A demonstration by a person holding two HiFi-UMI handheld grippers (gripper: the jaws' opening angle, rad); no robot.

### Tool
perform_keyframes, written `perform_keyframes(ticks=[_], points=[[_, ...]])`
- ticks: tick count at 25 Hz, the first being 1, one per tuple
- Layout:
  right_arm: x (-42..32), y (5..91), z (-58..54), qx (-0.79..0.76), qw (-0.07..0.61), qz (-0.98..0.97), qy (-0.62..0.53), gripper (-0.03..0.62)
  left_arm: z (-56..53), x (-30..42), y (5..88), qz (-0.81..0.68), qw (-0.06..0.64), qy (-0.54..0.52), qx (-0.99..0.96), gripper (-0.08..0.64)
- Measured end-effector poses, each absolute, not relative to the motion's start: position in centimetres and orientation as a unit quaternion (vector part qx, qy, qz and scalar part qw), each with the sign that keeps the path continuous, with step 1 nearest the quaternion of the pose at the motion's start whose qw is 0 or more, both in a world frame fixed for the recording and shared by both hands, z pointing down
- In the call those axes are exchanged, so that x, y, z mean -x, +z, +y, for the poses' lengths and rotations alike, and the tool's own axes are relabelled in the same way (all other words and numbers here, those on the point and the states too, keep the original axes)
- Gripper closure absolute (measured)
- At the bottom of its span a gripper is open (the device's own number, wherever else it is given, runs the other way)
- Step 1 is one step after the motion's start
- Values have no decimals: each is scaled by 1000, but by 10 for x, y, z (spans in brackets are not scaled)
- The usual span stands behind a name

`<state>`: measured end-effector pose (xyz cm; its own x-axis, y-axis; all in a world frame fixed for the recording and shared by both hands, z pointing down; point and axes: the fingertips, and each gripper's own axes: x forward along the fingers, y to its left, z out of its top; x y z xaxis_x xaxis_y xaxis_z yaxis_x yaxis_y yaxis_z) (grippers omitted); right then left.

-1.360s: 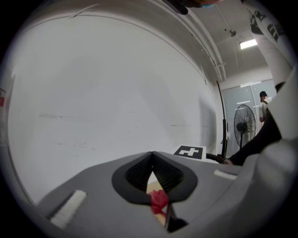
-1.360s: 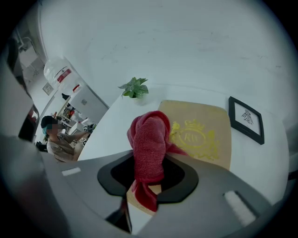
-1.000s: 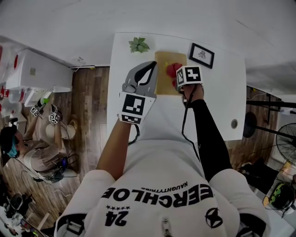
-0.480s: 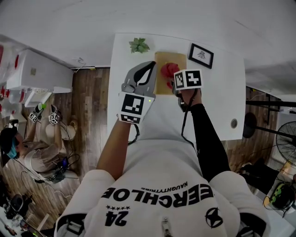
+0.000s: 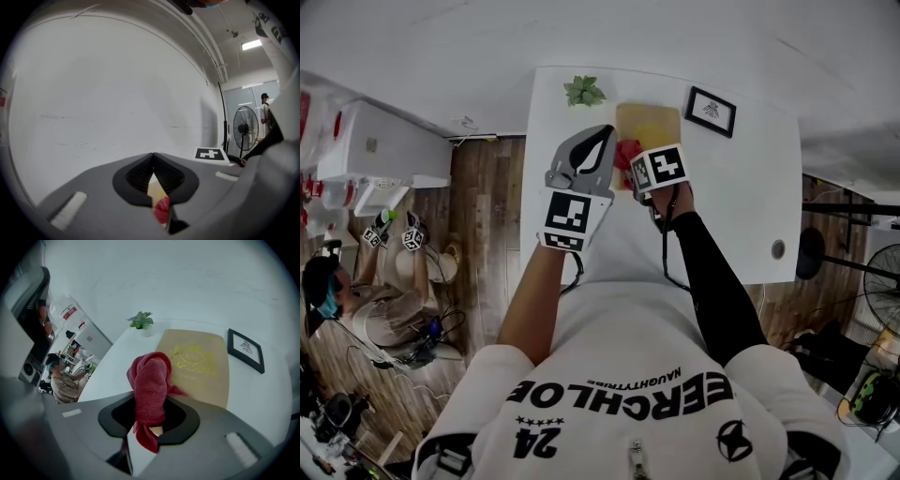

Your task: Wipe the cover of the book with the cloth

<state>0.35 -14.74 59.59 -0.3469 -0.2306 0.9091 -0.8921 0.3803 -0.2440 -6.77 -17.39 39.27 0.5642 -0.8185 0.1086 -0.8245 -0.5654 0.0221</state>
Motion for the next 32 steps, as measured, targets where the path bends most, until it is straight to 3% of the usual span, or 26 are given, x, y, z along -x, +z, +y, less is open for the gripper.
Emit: perform_keyframes(ticks=[11, 17, 21, 27, 32], points=[[-107, 595, -147, -482, 427, -655, 396, 488, -173, 51, 395, -449, 34, 46, -892, 514], [-121, 595, -146, -494, 421, -647, 400, 486, -171, 41, 394, -441, 30, 48, -896, 514], [-112, 589, -147, -490, 425, -659, 380, 488, -169, 38, 393, -438, 27, 50, -897, 514], [-42, 578, -143, -427, 386, -714, 399, 486, -171, 48, 395, -445, 31, 52, -894, 514], [3, 595, -118, -365, 429, -725, 397, 488, -174, 55, 396, -452, 30, 55, -890, 514]])
